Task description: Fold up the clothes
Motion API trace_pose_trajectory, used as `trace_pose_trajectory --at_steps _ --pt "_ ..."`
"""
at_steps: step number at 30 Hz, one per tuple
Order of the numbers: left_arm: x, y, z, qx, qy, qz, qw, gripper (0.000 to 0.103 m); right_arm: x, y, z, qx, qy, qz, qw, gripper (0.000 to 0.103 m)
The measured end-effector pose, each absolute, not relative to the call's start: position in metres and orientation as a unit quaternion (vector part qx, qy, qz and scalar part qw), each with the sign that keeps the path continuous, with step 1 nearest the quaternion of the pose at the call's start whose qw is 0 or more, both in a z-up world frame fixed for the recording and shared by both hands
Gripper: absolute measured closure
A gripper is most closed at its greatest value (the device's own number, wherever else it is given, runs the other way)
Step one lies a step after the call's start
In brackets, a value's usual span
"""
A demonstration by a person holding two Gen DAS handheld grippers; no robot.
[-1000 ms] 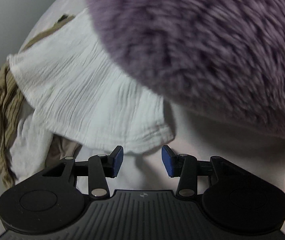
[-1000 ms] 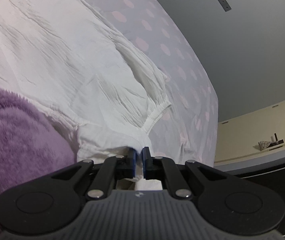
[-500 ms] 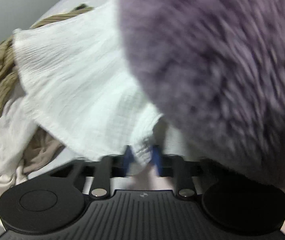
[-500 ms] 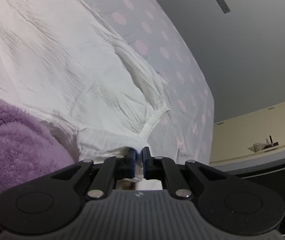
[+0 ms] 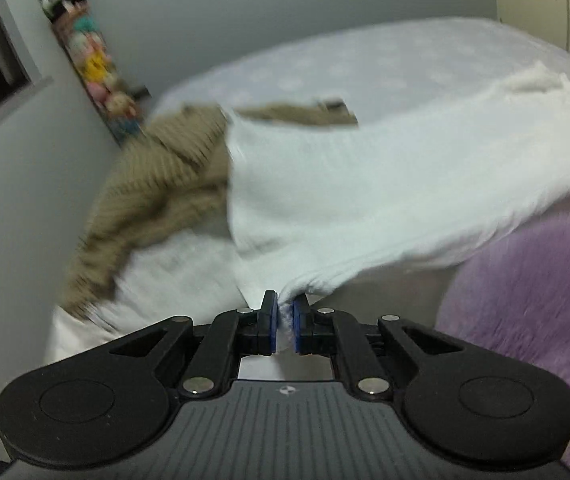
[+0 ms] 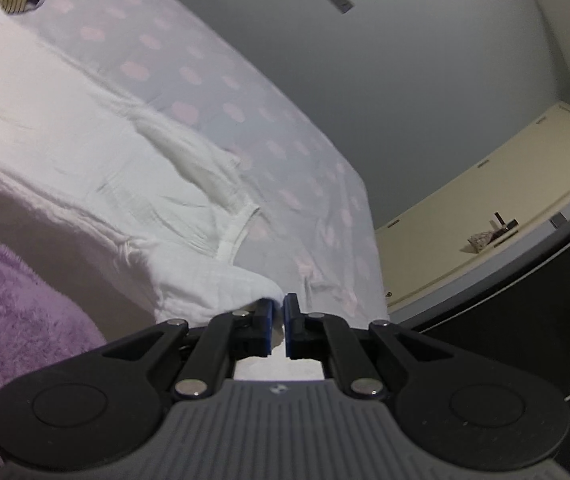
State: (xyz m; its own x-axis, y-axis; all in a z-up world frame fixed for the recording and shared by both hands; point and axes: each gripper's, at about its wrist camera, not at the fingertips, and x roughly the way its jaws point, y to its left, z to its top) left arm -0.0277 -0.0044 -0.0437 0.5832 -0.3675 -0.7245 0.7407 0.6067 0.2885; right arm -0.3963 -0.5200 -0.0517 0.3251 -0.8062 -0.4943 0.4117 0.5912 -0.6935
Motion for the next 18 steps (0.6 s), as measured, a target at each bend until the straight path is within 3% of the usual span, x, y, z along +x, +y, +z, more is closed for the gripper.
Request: trace_pose_trajectory --at_steps 8,18 --pt "-0.043 -0.009 0.007 0.301 0.269 -0.312 0.86 0.097 -0.446 -0.513 -0.044 -0.201 0.39 -0.411 0.799 0.097" --pt "-0.03 -0.056 -0.008 0.36 0.277 -0.286 0.843 0.097 -0.44 -0.534 -0.063 -0.189 0.39 -0.384 0.815 0.097"
